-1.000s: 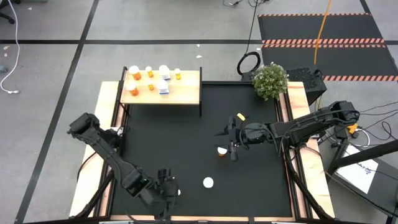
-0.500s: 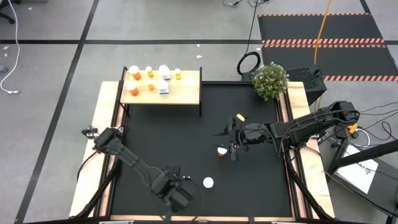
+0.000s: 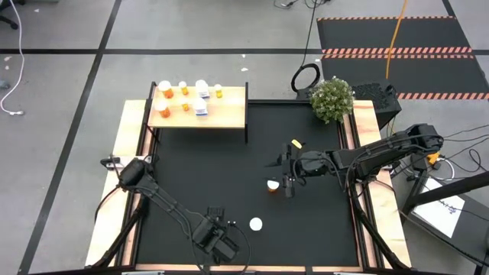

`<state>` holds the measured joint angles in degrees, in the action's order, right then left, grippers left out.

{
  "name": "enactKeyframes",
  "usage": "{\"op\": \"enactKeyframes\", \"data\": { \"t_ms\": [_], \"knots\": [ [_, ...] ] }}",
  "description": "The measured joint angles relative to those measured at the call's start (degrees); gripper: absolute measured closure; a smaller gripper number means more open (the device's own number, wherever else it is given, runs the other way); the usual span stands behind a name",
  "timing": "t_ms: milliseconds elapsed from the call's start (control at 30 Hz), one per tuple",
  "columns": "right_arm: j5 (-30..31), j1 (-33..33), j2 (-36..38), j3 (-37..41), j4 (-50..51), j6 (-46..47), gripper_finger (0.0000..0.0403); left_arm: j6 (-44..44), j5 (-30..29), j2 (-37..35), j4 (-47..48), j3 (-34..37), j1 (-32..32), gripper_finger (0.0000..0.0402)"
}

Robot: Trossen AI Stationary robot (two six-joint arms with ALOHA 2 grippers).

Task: Pick and place medicine bottles onto shelf by color
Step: Put the small orange pill bottle on the shelf aligned with the other small orange pill bottle

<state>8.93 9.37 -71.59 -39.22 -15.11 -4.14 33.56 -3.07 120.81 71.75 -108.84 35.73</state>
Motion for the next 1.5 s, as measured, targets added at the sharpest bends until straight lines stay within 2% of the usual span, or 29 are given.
{"op": "enactKeyframes", "data": {
  "t_ms": [300, 733, 1133, 1500],
  "knots": [
    [-0.02, 0.00, -0.02, 0.00, 0.35, 0.22, 0.0202, 0.71, -0.04, -0.02, -5.63, 4.86, 1.07, 0.0153],
    [-0.01, 0.00, -0.03, 0.00, 0.36, 0.26, 0.0202, 0.60, -1.51, 0.00, -8.55, 9.60, 1.08, 0.0155],
    [-0.02, 0.00, -0.04, 0.00, 0.36, 0.26, 0.0202, -0.75, -1.53, -0.02, -8.84, 9.71, 0.93, 0.0228],
    [-0.02, 0.00, -0.04, 0.00, 0.36, 0.26, 0.0202, -1.42, -2.65, -0.02, -8.97, 9.71, 0.78, 0.0246]
  ]
}}
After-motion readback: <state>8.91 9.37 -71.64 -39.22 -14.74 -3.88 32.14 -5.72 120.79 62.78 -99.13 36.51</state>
